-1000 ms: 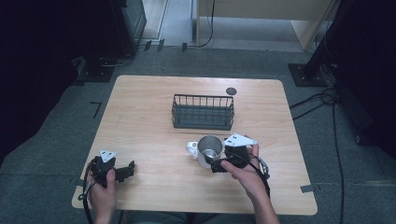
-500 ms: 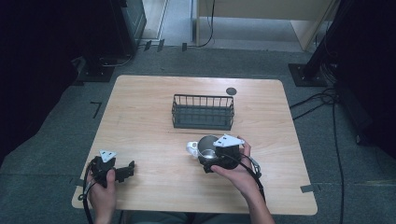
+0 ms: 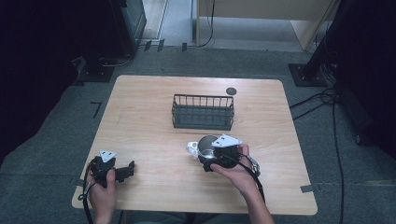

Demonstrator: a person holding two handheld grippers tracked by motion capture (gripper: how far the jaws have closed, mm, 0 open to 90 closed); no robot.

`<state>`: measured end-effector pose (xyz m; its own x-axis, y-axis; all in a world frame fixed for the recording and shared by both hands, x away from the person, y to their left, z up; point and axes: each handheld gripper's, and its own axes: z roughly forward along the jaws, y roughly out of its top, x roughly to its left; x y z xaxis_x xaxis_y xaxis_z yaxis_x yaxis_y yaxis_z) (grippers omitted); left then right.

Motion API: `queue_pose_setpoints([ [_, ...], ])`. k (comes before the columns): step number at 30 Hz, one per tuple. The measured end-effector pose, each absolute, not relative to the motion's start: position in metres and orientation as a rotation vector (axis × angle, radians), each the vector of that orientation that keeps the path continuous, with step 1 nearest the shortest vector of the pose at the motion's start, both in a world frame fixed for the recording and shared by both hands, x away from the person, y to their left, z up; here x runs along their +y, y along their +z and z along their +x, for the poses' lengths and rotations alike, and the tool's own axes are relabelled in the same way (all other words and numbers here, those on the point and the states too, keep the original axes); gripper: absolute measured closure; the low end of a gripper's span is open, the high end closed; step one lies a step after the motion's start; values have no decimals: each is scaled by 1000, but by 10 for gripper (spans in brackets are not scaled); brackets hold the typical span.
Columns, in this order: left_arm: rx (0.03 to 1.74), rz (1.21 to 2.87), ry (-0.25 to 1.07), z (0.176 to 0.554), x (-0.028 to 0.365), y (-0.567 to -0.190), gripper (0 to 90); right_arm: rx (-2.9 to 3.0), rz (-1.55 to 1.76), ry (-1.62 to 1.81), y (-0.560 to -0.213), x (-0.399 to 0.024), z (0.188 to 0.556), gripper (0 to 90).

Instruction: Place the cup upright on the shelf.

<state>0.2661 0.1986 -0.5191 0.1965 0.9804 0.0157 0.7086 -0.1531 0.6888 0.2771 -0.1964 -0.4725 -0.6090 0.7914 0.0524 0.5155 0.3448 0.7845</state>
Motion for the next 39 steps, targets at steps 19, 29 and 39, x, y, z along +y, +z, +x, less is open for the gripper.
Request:
queue_pose_setpoints([
  [19, 1572, 1928, 645, 267, 199, -519, 0, 2263, 1108, 1184, -441, -201, 286, 71],
  [29, 1572, 1925, 646, 267, 198, -519, 0, 2253, 1085, 1197, -422, -202, 299, 72],
  [39, 1572, 1925, 646, 267, 198, -519, 0, 2247, 1060, 1202, -405, -200, 311, 72],
])
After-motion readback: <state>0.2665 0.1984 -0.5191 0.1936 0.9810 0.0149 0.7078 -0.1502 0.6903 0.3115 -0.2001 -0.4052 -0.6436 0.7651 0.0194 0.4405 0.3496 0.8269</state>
